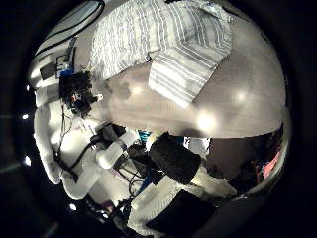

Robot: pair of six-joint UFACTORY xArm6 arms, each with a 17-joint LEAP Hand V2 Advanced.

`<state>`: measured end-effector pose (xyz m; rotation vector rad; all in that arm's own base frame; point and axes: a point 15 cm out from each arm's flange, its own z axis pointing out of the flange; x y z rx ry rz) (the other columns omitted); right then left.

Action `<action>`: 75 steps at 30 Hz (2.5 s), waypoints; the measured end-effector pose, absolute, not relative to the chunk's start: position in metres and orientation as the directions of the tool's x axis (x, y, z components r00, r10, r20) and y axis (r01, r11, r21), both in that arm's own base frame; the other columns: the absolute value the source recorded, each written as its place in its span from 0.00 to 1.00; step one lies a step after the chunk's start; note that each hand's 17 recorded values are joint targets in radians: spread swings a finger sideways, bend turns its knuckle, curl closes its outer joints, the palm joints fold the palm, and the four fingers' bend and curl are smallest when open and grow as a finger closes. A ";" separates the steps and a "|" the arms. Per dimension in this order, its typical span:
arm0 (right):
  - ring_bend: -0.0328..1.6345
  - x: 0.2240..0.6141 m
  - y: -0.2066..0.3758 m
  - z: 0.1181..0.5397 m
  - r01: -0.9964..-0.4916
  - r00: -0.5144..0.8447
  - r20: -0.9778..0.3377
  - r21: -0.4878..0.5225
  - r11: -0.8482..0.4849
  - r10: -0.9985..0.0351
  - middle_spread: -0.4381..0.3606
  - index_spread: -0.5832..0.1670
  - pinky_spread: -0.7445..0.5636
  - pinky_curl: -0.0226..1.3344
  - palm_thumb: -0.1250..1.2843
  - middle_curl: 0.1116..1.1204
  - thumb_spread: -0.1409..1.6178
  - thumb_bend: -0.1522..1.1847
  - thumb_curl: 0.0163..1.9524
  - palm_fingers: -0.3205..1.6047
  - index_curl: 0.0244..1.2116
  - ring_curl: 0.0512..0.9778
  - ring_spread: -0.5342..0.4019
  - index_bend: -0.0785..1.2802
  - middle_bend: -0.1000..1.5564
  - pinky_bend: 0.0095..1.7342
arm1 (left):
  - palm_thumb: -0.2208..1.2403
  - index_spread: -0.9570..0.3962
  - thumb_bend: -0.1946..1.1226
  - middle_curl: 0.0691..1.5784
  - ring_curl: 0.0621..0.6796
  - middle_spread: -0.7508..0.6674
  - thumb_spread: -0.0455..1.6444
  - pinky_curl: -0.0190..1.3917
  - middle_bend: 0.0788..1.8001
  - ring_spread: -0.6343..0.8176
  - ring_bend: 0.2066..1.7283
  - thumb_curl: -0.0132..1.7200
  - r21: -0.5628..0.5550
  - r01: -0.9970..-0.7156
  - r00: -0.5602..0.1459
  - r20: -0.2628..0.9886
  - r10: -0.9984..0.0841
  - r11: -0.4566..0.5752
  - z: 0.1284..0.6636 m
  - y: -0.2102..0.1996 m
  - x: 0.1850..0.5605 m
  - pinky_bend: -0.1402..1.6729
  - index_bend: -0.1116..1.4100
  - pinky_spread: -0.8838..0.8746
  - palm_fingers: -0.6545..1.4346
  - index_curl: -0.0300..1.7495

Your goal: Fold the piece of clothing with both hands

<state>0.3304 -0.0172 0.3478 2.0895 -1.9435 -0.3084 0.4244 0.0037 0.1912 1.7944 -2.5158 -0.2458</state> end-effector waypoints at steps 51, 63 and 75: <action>0.32 0.386 0.004 0.169 -0.849 0.269 -0.029 0.464 -0.251 -0.963 0.51 0.38 0.76 0.19 0.41 0.26 0.67 0.10 0.16 0.25 0.21 0.18 0.59 0.17 0.21 0.29 | 0.64 0.19 0.13 0.53 0.78 0.19 0.67 0.52 0.59 0.14 0.76 0.27 0.167 -0.928 -0.350 -0.085 -0.933 0.333 0.242 -0.001 0.423 0.63 0.46 0.14 0.82 0.64; 0.59 0.384 -0.003 0.158 -0.825 0.322 0.077 0.511 -0.240 -0.943 0.27 0.32 0.35 0.22 0.58 0.39 0.66 0.12 0.20 0.67 0.19 0.33 0.30 0.20 0.38 0.47 | 0.64 0.17 0.13 0.54 0.77 0.19 0.67 0.55 0.58 0.14 0.76 0.27 0.171 -0.927 -0.350 -0.087 -0.933 0.333 0.256 0.000 0.423 0.62 0.44 0.14 0.82 0.68; 0.79 0.389 -0.004 0.192 -0.891 0.313 0.120 0.382 -0.248 -0.942 0.19 0.27 0.38 0.44 0.78 0.72 0.69 0.15 0.26 0.78 0.54 0.59 0.30 0.79 0.70 0.76 | 0.64 0.16 0.13 0.55 0.76 0.18 0.68 0.56 0.57 0.14 0.75 0.28 0.193 -0.914 -0.370 -0.037 -0.928 0.357 0.273 -0.008 0.412 0.60 0.42 0.13 0.83 0.71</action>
